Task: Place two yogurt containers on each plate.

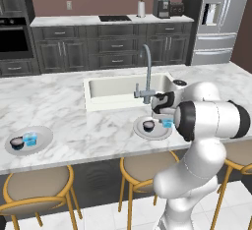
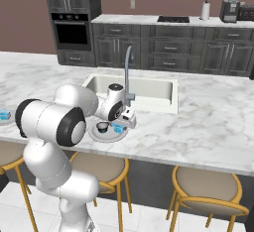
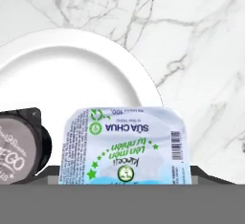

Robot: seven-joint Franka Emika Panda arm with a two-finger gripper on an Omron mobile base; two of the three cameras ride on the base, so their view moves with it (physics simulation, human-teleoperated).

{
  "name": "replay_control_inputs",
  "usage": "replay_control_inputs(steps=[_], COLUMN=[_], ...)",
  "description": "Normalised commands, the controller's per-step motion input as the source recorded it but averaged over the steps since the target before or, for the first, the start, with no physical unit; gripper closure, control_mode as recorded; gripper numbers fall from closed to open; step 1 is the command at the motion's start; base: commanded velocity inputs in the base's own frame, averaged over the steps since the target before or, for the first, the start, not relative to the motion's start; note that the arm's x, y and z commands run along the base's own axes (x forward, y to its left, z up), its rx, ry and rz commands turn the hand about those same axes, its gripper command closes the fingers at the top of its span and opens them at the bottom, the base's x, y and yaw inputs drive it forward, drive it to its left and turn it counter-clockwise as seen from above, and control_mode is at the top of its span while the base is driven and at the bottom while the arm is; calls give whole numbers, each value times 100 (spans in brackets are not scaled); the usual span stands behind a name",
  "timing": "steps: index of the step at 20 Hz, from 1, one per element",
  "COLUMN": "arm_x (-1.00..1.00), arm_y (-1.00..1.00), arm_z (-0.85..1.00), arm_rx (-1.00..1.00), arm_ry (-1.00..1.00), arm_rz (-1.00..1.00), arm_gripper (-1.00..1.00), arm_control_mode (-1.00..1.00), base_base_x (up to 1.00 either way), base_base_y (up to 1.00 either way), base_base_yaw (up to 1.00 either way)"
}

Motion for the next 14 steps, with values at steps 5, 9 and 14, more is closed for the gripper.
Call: replay_control_inputs(steps=[5,9,14], arm_x=[0,0,0], arm_y=[10,1,1], arm_z=[-12,-18,-20], arm_rx=[0,0,0], arm_ry=[0,0,0], arm_rz=[0,0,0], arm_gripper=[100,100,100], arm_control_mode=[-100,-100,-100], base_base_x=[0,0,0], base_base_y=[0,0,0], base_base_yaw=[0,0,0])
